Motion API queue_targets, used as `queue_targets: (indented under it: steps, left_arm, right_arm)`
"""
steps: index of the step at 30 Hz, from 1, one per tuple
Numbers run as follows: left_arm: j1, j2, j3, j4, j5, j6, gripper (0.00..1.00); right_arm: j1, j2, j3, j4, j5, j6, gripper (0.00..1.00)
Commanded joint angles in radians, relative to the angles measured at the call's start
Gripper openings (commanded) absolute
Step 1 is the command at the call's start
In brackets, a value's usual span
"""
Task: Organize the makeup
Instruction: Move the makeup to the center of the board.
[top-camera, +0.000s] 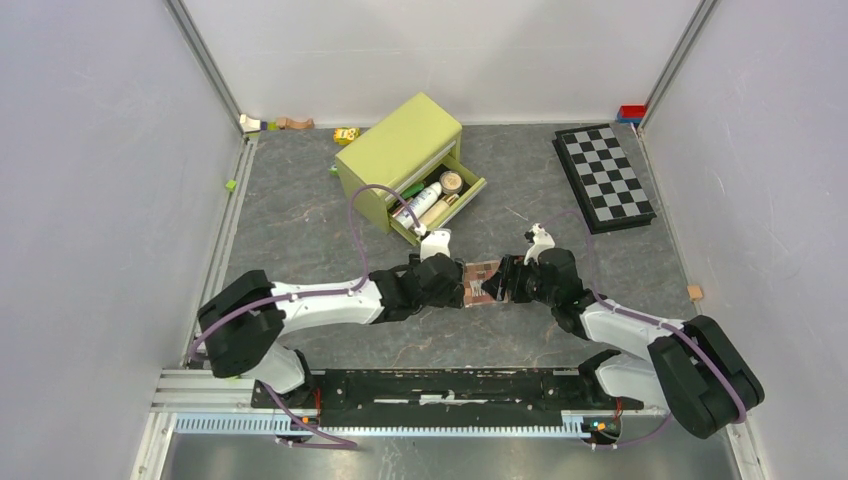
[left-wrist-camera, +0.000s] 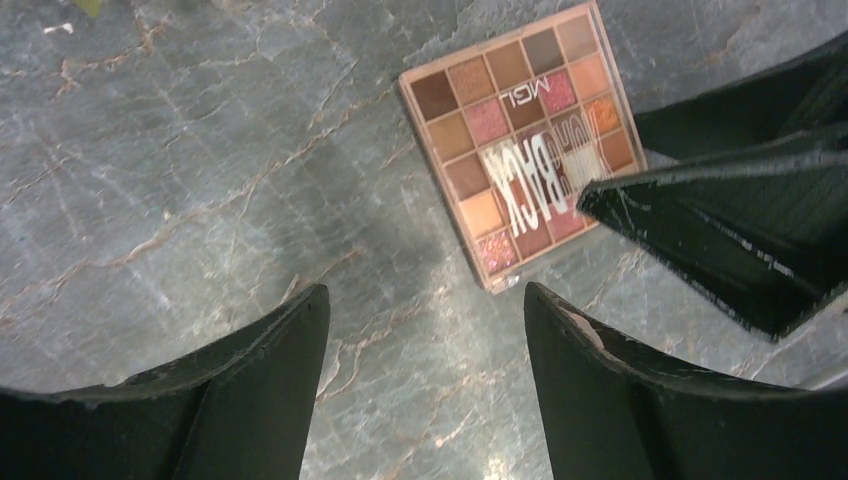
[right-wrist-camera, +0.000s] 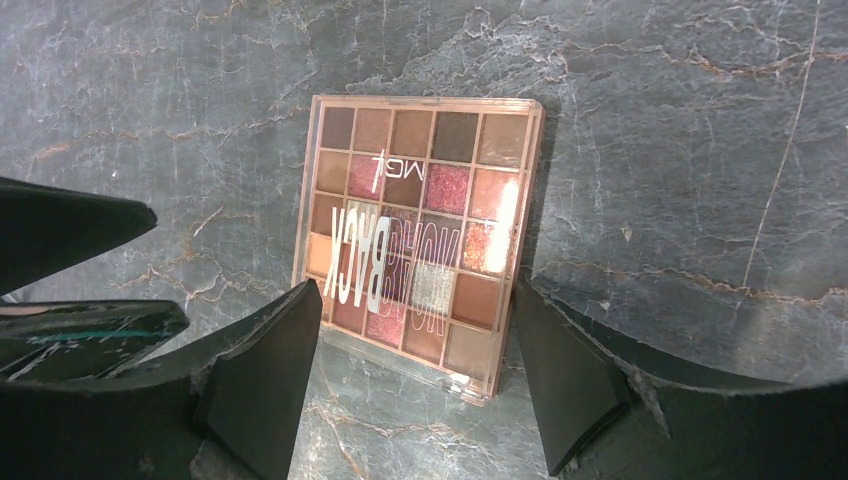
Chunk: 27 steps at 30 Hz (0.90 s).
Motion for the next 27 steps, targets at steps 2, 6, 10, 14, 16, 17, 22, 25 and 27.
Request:
queue_targets:
  steps: [2,6,10,14,16,17,22,25,27]
  left_arm:
    - [0.023,0.079,0.077,0.097,-0.007,-0.051,0.79]
    - [0.035,0.118,0.082,0.138,0.028,-0.067,0.8]
    - [0.052,0.149,0.075,0.202,0.079,-0.092,0.75]
    - [0.054,0.177,0.058,0.255,0.127,-0.113,0.7]
    - [0.053,0.195,0.048,0.269,0.141,-0.125,0.68]
    - [0.054,0.204,0.045,0.274,0.145,-0.129,0.67]
    - [0.054,0.233,0.029,0.274,0.156,-0.14,0.61]
    - [0.054,0.225,0.001,0.267,0.144,-0.153,0.59]
    - [0.054,0.215,-0.018,0.257,0.131,-0.158,0.58]
  right_arm:
    - [0.008,0.043,-0.033,-0.131,0.024,-0.008,0.78]
    - [0.01,0.044,-0.056,-0.104,0.011,0.004,0.78]
    - [0.01,0.055,-0.069,-0.088,-0.001,0.006,0.77]
    - [0.012,0.056,-0.078,-0.081,-0.014,0.003,0.75]
    - [0.012,0.054,-0.085,-0.074,-0.022,0.007,0.72]
    - [0.012,0.05,-0.09,-0.071,-0.027,0.01,0.71]
    - [0.019,0.025,-0.12,-0.047,-0.047,0.031,0.66]
    - [0.021,0.008,-0.129,-0.056,-0.044,0.035,0.66]
    - [0.023,-0.009,-0.129,-0.068,-0.034,0.034,0.66]
